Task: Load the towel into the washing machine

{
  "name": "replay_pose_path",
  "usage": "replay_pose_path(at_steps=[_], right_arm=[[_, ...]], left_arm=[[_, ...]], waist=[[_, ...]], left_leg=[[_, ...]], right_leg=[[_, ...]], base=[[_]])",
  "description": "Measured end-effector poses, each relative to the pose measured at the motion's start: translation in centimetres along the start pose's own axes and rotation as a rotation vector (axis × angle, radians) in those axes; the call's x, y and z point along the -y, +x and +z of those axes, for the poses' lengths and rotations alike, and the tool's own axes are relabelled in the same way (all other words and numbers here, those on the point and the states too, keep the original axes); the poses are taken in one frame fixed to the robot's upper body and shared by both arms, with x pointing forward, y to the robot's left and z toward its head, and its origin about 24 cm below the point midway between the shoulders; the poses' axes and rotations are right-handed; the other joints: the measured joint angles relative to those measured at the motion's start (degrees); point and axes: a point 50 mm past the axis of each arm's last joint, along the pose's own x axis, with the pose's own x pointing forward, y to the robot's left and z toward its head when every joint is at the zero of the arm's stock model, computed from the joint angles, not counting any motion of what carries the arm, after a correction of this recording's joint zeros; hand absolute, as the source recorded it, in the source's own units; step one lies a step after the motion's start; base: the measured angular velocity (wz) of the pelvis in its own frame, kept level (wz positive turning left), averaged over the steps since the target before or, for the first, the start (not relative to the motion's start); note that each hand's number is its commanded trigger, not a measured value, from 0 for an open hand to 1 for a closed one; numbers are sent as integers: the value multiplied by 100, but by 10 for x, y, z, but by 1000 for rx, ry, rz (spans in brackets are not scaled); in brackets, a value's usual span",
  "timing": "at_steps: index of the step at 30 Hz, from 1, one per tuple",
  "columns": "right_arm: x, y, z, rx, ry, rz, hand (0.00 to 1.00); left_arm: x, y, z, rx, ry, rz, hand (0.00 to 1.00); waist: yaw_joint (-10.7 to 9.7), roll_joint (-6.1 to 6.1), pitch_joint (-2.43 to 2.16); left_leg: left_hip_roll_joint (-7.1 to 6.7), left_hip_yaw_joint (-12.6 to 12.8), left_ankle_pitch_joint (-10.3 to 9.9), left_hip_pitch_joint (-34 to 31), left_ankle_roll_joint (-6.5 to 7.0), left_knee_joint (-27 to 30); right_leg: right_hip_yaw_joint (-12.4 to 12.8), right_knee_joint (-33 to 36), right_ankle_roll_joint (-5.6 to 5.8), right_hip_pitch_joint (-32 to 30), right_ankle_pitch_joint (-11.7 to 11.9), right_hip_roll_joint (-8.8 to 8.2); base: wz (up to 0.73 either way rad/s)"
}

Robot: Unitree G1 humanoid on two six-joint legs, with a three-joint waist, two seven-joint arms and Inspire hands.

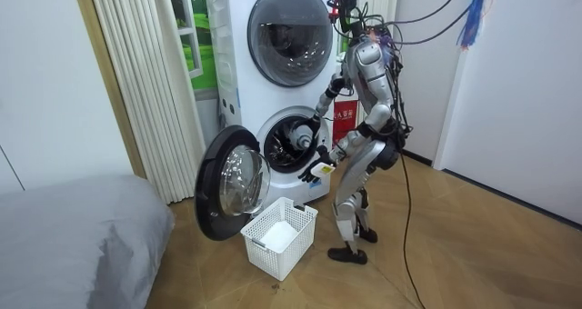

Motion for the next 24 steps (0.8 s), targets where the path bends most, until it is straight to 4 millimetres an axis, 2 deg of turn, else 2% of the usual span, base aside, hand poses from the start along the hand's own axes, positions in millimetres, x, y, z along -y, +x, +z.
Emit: replay_pose_path(at_steps=[1, 2, 3, 4, 6, 7, 11, 12, 13, 14, 15, 19, 24], right_arm=[[-2, 0, 2, 7, 14, -9, 97], [-6, 0, 4, 12, 41, -17, 72], [-7, 0, 5, 14, 56, -22, 75], [-11, 0, 7, 17, 80, -33, 83], [-12, -1, 9, 21, 139, -48, 83], [-13, -1, 10, 22, 166, -62, 100], [-18, -2, 14, 25, 218, -111, 100], [-18, -2, 15, 25, 221, -118, 69], [-20, -2, 17, 28, 235, -129, 62], [-21, -2, 18, 30, 248, -142, 21], [-22, -3, 19, 33, 255, -149, 0], [-27, -4, 25, 54, 342, -187, 0], [-25, -6, 31, 87, 434, -240, 0]], left_arm=[[4, 1, 0, 4, -4, -4, 0], [6, 1, 0, 10, -10, -7, 0], [7, 2, 0, 12, -13, -10, 0], [8, 2, 0, 14, -18, -10, 0], [11, 3, 0, 15, -24, -14, 0], [12, 3, -1, 15, -28, -14, 0], [14, 4, -2, 14, -37, -16, 0], [15, 4, -2, 15, -38, -17, 0], [16, 4, -2, 16, -41, -20, 0], [17, 5, -2, 16, -43, -19, 0], [17, 5, -2, 16, -44, -16, 0], [18, 5, -2, 24, -64, 4, 0], [18, 6, -1, 34, -67, 24, 0]], waist=[[-36, 0, 0], [-46, 1, 0], [-45, 2, -1], [-45, 3, -1], [-39, 12, -3], [-35, 13, -2], [-18, 55, 1], [-18, 64, 1], [-18, 86, 1], [-26, 105, -1], [-32, 115, -3], [-33, 202, -9], [-39, 223, -9]], left_leg=[[-55, -1, 10, -8, 26, 7], [-78, 7, 13, -15, 53, 11], [-79, 8, 13, -25, 58, 20], [-79, 4, 13, -46, 69, 29], [-78, -14, 18, -91, 89, 90], [-83, -18, 26, -118, 104, 104], [-103, -12, 33, -139, 127, 103], [-105, -11, 33, -141, 130, 103], [-111, -11, 33, -149, 133, 102], [-133, -13, 33, -151, 136, 94], [-147, -14, 32, -152, 140, 91], [-182, 6, 9, -162, 176, 85], [-185, 40, 8, -165, 178, 5]], right_leg=[[1, 75, 17, -24, -25, -63], [2, 114, 34, -39, -35, -99], [-3, 123, 36, -45, -36, -105], [-17, 135, 38, -49, -36, -110], [-72, 141, 45, -52, -38, -120], [-106, 154, 48, -62, -39, -138], [-113, 158, 68, -83, -33, -133], [-111, 158, 71, -88, -33, -134], [-109, 160, 82, -98, -38, -138], [-97, 175, 106, -109, -56, -149], [-85, 190, 121, -115, -69, -159], [-40, 223, 160, -144, -106, -183], [-39, 183, 168, -161, -111, -184]], base=[[10], [11], [7], [8], [11], [10], [2], [0], [3], [6], [7], [1], [0]])
